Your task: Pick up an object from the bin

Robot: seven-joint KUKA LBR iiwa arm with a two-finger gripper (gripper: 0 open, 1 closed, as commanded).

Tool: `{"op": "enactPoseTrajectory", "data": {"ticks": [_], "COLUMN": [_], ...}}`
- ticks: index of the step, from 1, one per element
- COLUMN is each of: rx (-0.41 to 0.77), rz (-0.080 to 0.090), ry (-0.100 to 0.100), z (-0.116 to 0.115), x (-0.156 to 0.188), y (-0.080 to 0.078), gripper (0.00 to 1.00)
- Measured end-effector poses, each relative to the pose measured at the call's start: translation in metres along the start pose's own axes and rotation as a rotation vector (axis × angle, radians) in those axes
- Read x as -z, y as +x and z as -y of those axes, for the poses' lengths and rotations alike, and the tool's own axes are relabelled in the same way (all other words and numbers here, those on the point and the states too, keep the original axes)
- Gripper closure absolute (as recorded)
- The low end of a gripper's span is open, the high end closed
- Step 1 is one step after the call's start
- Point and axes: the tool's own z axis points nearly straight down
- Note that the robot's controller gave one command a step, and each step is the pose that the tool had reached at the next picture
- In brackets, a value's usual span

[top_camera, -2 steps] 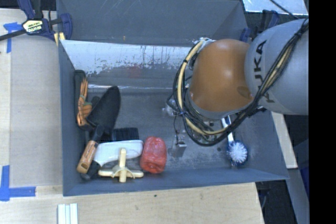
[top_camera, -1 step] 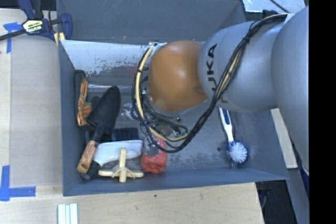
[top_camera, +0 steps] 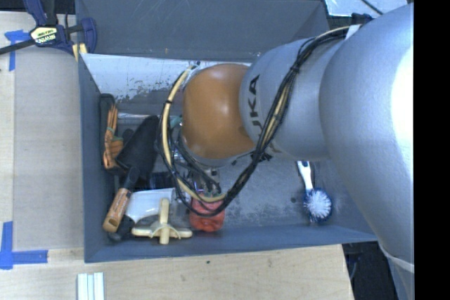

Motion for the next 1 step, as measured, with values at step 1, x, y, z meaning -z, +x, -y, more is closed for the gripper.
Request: {"op": "enactPoseTrajectory", "data": {"ticks": [1], "rx": [0.548], "rz": [0.006], "ry": [0.000], "z": [-0.0056], "x": [-0.0042], "y": [-0.0058], "gripper": [0.00]}}
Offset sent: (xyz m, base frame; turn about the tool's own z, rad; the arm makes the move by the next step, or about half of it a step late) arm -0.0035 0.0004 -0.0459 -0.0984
